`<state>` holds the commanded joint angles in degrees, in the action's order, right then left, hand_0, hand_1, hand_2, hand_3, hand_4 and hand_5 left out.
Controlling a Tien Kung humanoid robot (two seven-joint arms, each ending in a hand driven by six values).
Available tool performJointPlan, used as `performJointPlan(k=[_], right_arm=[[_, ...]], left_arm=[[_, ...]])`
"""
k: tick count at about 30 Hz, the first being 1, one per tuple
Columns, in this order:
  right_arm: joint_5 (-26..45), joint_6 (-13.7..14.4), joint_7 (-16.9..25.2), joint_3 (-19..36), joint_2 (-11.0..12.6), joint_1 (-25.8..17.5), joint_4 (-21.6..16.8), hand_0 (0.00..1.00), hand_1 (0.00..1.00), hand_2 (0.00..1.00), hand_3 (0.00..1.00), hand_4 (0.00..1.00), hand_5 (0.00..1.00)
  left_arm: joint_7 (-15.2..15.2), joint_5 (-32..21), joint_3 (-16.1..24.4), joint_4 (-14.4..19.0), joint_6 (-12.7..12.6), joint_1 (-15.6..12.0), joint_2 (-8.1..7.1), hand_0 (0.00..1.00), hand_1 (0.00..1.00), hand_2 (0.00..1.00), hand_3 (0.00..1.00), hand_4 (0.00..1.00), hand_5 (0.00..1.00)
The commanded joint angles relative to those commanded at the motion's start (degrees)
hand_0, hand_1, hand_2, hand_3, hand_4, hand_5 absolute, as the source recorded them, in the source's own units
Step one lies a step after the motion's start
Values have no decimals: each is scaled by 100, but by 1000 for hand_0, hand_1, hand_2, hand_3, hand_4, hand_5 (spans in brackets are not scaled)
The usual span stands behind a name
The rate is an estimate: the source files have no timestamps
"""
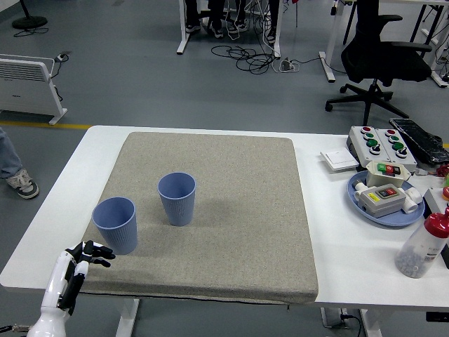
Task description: Push cup pick cup insert cup
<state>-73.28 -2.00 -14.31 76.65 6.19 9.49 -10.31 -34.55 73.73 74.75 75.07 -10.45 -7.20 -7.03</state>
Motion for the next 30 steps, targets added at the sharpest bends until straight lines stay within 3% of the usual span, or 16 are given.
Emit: performJointPlan(k=[1, 2, 11, 30], right_arm=[[7, 0, 2, 0, 0, 7, 0, 726, 664, 680, 593, 113, 529], [10, 0, 3, 0, 0, 11, 0, 725, 664, 679, 593, 112, 528], [51, 2, 11, -14, 0, 24, 0, 725, 664, 678, 592, 111, 529], [88, 2, 13, -14, -10, 57, 0, 726, 663, 677, 592, 109, 531]], left_arm=[[41, -14, -18, -30, 33, 48, 17, 420, 500, 479, 442, 516, 998], [61, -21, -26, -45, 49, 72, 25, 506, 533, 494, 448, 521, 998], [295, -53, -68, -302, 209, 333, 95, 528, 539, 503, 450, 527, 998], [436, 4, -86, -828, 287, 746, 198, 536, 544, 505, 465, 518, 998]])
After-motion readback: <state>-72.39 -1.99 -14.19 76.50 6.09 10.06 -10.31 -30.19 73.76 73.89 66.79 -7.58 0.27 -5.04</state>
